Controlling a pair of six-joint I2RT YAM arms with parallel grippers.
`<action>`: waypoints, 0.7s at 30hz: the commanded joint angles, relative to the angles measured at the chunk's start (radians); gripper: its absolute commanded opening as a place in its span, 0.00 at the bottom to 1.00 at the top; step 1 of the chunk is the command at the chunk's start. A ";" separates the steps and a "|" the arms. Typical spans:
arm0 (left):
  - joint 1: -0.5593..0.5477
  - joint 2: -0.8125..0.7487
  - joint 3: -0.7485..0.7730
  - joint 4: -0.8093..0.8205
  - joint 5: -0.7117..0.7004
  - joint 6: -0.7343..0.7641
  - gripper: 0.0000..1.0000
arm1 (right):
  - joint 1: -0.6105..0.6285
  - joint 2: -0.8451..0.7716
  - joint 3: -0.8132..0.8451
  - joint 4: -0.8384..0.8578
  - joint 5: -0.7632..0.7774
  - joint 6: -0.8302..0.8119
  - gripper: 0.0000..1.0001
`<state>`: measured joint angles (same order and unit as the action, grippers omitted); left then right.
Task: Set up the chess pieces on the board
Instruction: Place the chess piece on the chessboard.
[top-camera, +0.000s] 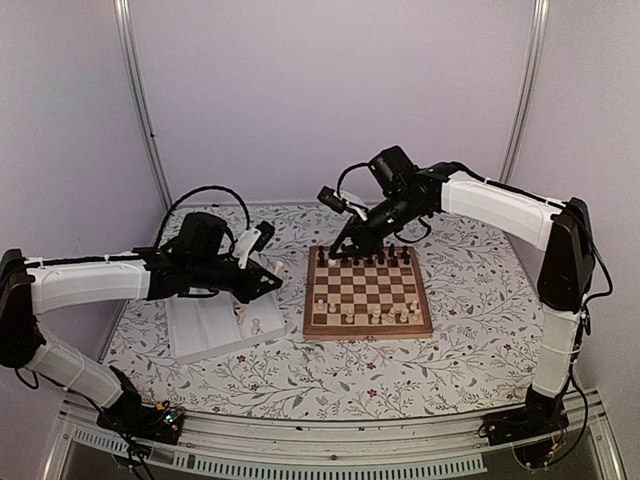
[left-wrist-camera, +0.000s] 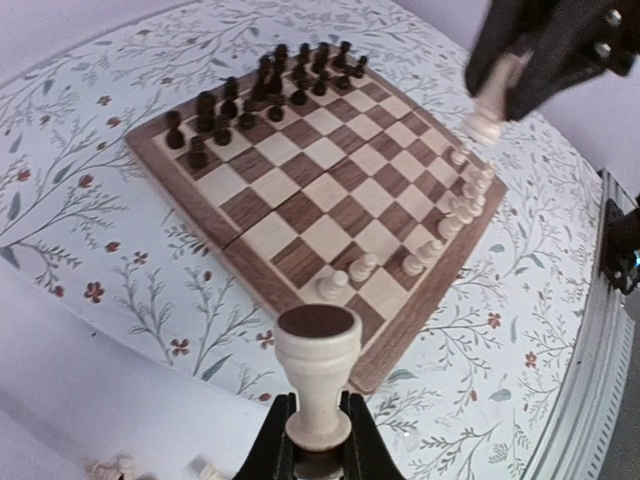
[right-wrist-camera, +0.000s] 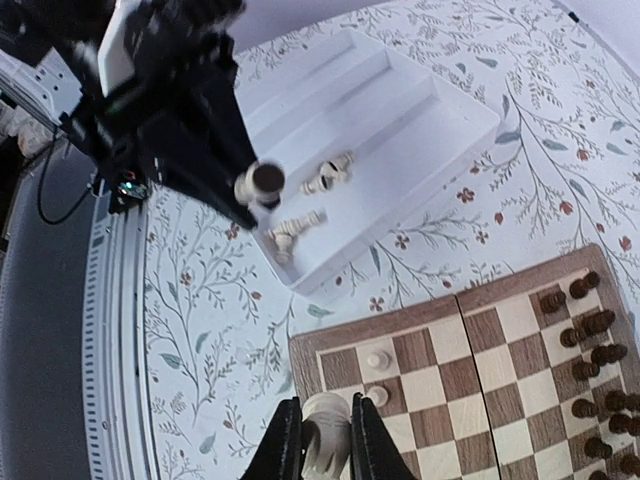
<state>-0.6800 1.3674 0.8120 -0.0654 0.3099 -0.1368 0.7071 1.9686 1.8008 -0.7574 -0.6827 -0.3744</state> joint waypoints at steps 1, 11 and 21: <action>0.055 -0.043 -0.015 -0.043 -0.128 -0.073 0.00 | 0.050 -0.045 -0.099 0.025 0.176 -0.096 0.07; 0.083 -0.032 0.000 -0.073 -0.174 -0.101 0.00 | 0.147 0.040 -0.173 0.026 0.274 -0.165 0.07; 0.083 -0.017 0.002 -0.060 -0.157 -0.119 0.00 | 0.180 0.118 -0.175 0.037 0.332 -0.160 0.08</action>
<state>-0.6098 1.3350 0.8036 -0.1329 0.1452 -0.2413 0.8791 2.0567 1.6245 -0.7441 -0.3920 -0.5316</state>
